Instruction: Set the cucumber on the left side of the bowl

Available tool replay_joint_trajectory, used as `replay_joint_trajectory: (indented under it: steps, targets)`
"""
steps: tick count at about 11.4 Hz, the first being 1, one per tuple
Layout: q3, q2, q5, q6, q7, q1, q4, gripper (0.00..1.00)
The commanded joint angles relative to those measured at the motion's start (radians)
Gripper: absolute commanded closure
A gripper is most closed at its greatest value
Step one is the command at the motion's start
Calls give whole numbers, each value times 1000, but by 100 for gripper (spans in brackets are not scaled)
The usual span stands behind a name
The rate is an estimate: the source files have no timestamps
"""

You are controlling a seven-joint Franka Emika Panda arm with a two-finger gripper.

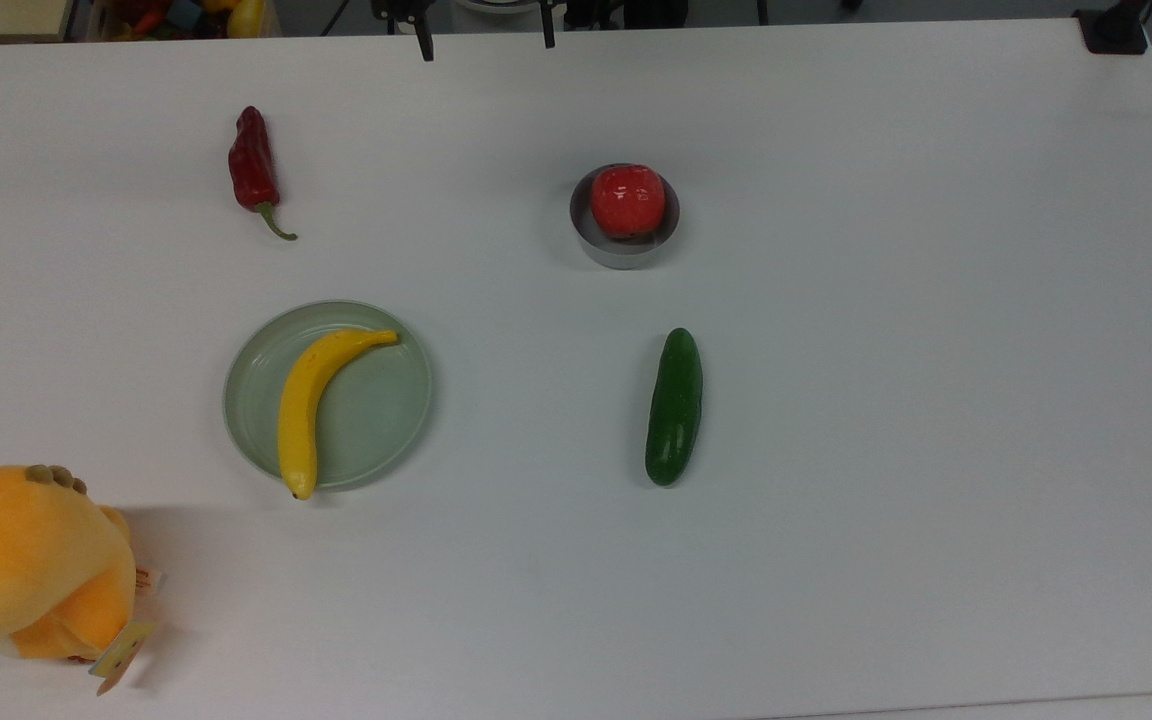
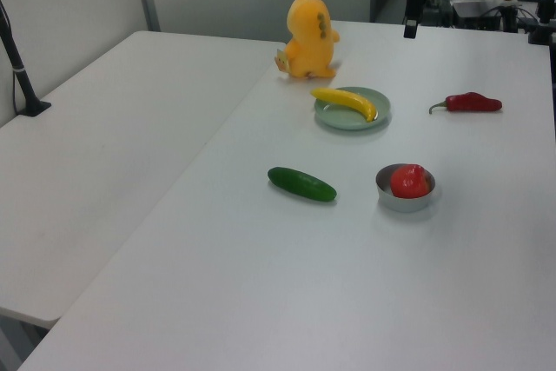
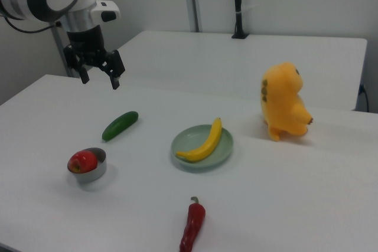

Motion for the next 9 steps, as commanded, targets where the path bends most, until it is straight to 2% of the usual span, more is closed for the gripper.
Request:
replay_joint_trajectory:
  steps: [1,9]
  targets:
    - [-13,-4,21,-33,-4,11,16,0]
    - [-13,15,21,-27,-4,15,20,0]
